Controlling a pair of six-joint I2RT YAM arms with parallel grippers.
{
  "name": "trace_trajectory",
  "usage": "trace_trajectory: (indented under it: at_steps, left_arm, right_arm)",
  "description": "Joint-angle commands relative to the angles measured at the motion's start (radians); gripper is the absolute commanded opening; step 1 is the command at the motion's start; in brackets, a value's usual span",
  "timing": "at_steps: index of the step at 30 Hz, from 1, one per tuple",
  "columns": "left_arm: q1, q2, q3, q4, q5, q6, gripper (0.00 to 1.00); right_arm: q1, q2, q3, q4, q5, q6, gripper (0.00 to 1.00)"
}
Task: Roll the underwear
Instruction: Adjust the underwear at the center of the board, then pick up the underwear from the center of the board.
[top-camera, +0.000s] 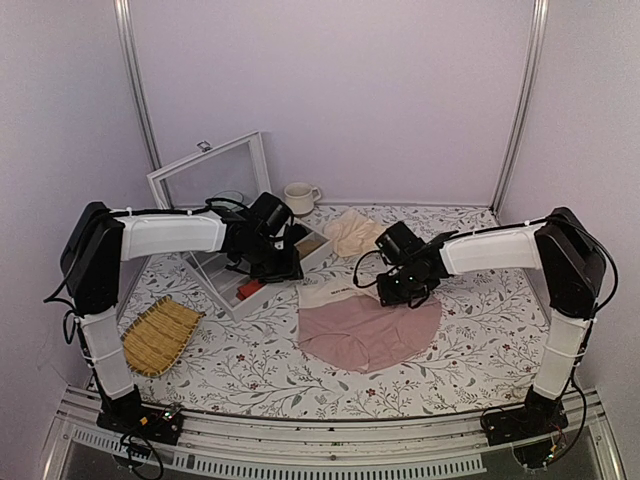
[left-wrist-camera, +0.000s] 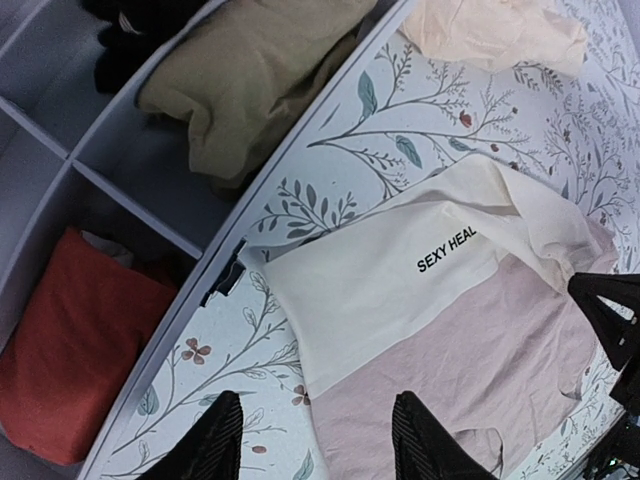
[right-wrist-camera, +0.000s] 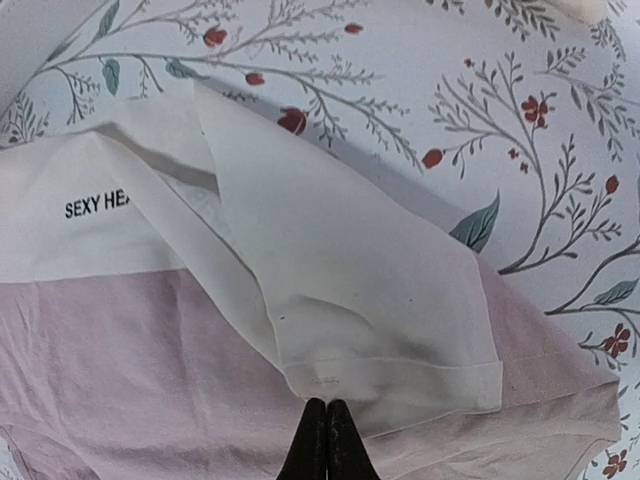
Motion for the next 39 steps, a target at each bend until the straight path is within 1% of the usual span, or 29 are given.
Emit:
trace_trajectory:
  at_steps: [1, 6, 11, 13, 14, 15, 17, 18, 19, 23, 28, 31, 35, 39]
  left_arm:
    - [0.005, -0.033, -0.002, -0.007, -0.003, 0.002, 0.51]
    - [0.005, -0.039, 0.0, -0.007, -0.002, 0.002, 0.51]
    - [0.004, -0.048, 0.003, -0.015, -0.007, 0.002, 0.51]
    - [0.005, -0.052, 0.0, -0.017, -0.011, 0.002, 0.51]
    - [0.005, -0.055, -0.002, -0.017, -0.013, 0.002, 0.51]
    - [0.005, -0.055, -0.004, -0.018, -0.014, 0.002, 0.51]
    - [0.004, -0.054, -0.005, -0.018, -0.013, 0.002, 0.51]
    - [0.004, -0.052, -0.006, -0.018, -0.011, 0.002, 0.51]
    - [0.004, -0.051, -0.006, -0.018, -0.01, 0.002, 0.51]
    - [0.004, -0.042, -0.001, -0.012, -0.003, 0.001, 0.51]
    - [0.004, -0.02, 0.004, 0.006, 0.021, 0.001, 0.51]
    - [0.005, 0.0, -0.003, 0.031, 0.05, -0.006, 0.51]
    - [0.004, 0.038, -0.013, 0.069, 0.094, -0.012, 0.52]
    - [0.003, 0.06, -0.018, 0.103, 0.121, -0.025, 0.51]
  right_arm:
    - [-0.06, -0.037, 0.085, -0.019, 0.074, -0.035, 0.0]
    - [-0.127, 0.049, 0.185, -0.017, 0.082, -0.088, 0.0]
    - [-0.169, 0.149, 0.266, -0.016, 0.134, -0.115, 0.0]
    - [-0.18, 0.162, 0.273, -0.01, 0.143, -0.109, 0.22]
    - [-0.182, 0.164, 0.275, -0.008, 0.151, -0.108, 0.31]
    - [-0.183, 0.166, 0.275, -0.006, 0.149, -0.106, 0.42]
    - [-0.184, 0.152, 0.268, 0.006, 0.127, -0.111, 0.55]
    - [-0.182, 0.14, 0.263, 0.013, 0.118, -0.109, 0.6]
    - [-0.183, 0.123, 0.253, 0.019, 0.106, -0.105, 0.62]
    - [-0.182, 0.034, 0.213, 0.033, 0.078, -0.084, 0.64]
    - [-0.16, -0.074, 0.133, 0.041, -0.017, -0.06, 0.64]
    - [-0.11, -0.131, 0.071, 0.064, -0.064, -0.033, 0.62]
    - [-0.018, -0.169, 0.013, 0.065, -0.041, 0.014, 0.62]
    - [0.024, -0.206, -0.029, 0.073, -0.04, 0.074, 0.61]
